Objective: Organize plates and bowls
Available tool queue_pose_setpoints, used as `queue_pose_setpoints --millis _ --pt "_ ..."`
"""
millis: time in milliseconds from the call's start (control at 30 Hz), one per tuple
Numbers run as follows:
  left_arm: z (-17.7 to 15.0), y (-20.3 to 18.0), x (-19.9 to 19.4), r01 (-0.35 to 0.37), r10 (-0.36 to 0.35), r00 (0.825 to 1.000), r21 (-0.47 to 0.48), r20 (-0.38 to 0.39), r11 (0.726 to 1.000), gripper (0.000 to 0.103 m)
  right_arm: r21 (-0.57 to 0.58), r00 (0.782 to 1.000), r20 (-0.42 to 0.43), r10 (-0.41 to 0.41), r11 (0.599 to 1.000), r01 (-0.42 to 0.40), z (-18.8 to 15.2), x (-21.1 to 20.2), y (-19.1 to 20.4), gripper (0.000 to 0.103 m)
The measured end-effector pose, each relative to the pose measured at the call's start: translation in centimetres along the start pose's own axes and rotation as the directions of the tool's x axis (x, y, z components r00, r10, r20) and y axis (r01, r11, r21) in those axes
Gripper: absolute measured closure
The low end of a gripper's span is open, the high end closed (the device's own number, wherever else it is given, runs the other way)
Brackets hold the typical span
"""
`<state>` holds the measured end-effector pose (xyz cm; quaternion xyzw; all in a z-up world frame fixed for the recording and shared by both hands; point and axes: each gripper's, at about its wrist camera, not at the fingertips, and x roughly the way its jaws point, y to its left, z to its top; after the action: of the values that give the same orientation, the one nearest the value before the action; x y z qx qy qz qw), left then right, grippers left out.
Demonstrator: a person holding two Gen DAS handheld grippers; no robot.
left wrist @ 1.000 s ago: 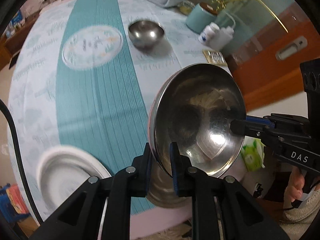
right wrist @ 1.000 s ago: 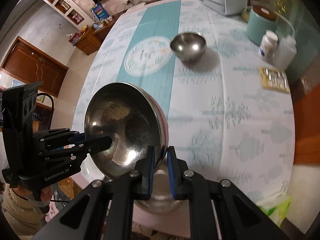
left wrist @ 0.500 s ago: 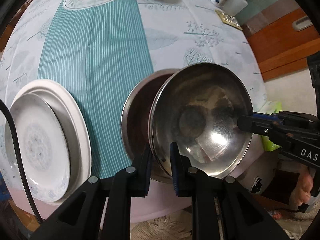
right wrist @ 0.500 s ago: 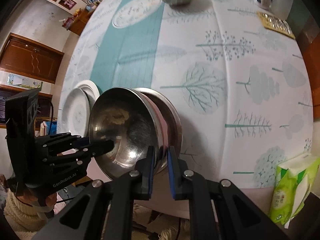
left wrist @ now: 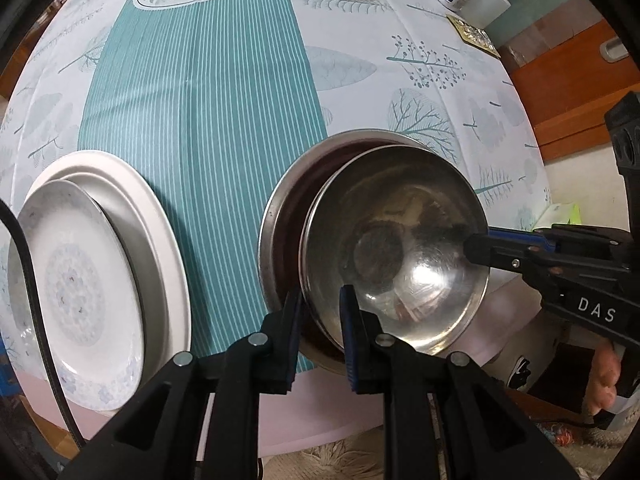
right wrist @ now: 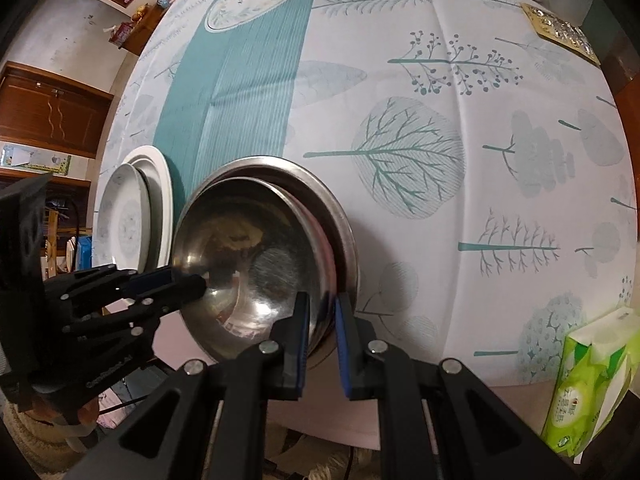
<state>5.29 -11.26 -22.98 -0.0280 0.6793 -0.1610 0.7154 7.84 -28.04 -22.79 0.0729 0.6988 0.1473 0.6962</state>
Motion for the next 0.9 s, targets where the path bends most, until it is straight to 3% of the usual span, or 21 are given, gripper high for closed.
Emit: queue_pose_setpoints --millis 100,167,300,400,467,567,900 --pt "0.1 0.0 -0.2 -0.011 0.011 1.0 0.011 0.005 1.0 0.085 -0.012 1.0 0.008 -0.022 1.0 0.022 0.2 0.0 0.3 0.091" --pt "0.2 -0.1 -0.5 -0.006 0.006 1.0 0.013 0.008 1.0 0.078 -0.014 0.999 0.009 -0.031 0.999 0.031 0.4 -0.1 0.4 0.09" --pt "0.5 -0.1 -1.4 -0.01 0.01 1.0 0.021 0.022 1.0 0.066 -0.003 0.999 0.016 -0.028 1.0 0.028 0.6 -0.4 0.3 0.071" --pt "0.7 -0.1 -2.0 -0.028 0.027 0.999 0.033 0.033 0.999 0.064 -0.008 0.999 0.027 -0.035 0.999 0.035 0.5 -0.9 0.2 0.07" --pt "0.6 0.2 -2.5 -0.04 0.039 0.998 0.029 0.044 0.999 0.056 -0.015 0.999 0.033 -0.037 0.999 0.037 0.5 -1.2 0.2 0.07" --pt "0.5 0.4 -3.1 -0.047 0.045 0.997 0.022 0.064 0.999 0.051 -0.03 0.998 0.043 -0.05 0.998 0.051 0.3 -1.5 0.4 0.07" --pt "-0.5 0.2 -5.6 -0.016 0.017 0.992 -0.009 0.127 1.0 0.036 -0.053 0.998 0.049 -0.035 0.998 0.038 -0.7 -1.8 1.1 0.07"
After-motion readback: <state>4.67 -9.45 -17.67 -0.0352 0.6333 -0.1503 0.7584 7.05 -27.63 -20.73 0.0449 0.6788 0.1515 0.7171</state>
